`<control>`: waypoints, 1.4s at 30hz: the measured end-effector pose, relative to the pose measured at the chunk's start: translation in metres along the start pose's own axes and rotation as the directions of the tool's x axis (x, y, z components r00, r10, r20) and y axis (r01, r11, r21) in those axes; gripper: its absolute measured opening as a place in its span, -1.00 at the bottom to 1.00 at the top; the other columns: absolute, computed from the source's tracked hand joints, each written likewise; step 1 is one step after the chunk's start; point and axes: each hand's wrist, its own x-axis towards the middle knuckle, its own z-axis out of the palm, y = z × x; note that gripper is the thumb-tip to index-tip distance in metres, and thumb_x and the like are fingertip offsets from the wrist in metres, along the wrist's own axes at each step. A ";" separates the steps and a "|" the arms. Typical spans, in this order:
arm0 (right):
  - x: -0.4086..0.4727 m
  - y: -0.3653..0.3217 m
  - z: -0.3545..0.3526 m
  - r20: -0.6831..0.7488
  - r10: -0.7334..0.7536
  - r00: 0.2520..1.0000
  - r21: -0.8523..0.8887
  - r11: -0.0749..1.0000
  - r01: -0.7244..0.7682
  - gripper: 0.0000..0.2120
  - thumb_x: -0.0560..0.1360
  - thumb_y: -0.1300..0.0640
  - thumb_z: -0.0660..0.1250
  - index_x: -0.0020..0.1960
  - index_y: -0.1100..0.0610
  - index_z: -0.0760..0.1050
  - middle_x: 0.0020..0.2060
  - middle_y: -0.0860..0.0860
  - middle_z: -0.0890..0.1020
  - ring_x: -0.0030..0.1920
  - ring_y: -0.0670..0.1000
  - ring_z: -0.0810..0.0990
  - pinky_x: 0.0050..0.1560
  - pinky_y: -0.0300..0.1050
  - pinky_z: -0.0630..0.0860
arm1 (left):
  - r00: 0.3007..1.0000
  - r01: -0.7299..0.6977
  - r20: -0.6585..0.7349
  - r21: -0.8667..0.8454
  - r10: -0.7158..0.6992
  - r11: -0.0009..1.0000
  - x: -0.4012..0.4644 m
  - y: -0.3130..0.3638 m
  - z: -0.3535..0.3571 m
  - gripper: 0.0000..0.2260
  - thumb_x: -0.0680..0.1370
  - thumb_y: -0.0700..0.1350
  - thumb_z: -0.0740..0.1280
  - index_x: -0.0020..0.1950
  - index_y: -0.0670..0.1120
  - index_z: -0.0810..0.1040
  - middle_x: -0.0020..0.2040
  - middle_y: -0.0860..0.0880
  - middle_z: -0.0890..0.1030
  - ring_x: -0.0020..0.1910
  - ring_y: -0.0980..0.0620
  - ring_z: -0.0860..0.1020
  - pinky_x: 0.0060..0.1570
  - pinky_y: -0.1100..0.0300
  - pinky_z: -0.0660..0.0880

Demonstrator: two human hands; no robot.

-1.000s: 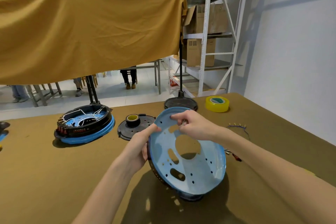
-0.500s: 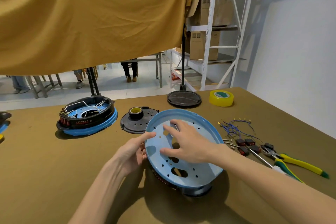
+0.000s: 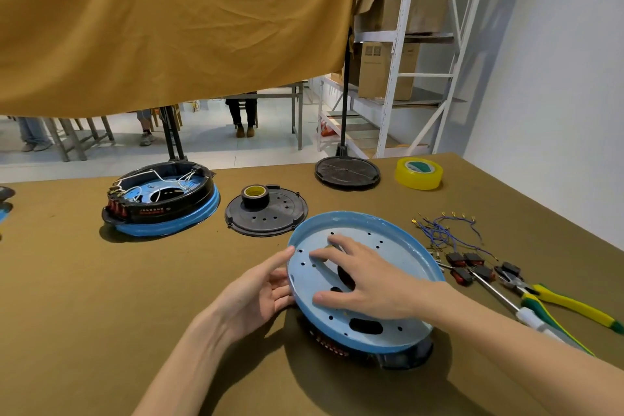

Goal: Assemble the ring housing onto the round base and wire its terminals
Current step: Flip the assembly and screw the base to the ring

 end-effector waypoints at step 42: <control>-0.046 0.118 -0.030 -0.243 0.547 0.801 0.019 0.828 -0.560 -0.81 0.57 0.11 0.36 0.08 0.16 0.68 0.05 0.10 0.69 0.03 0.13 0.66 0.07 0.05 0.62 | 0.963 -0.099 -0.263 -0.161 0.054 0.982 0.012 -0.008 0.009 -0.50 0.35 0.02 0.55 0.21 -0.13 0.52 -0.01 -0.18 0.75 0.09 -0.10 0.69 -0.20 0.09 0.64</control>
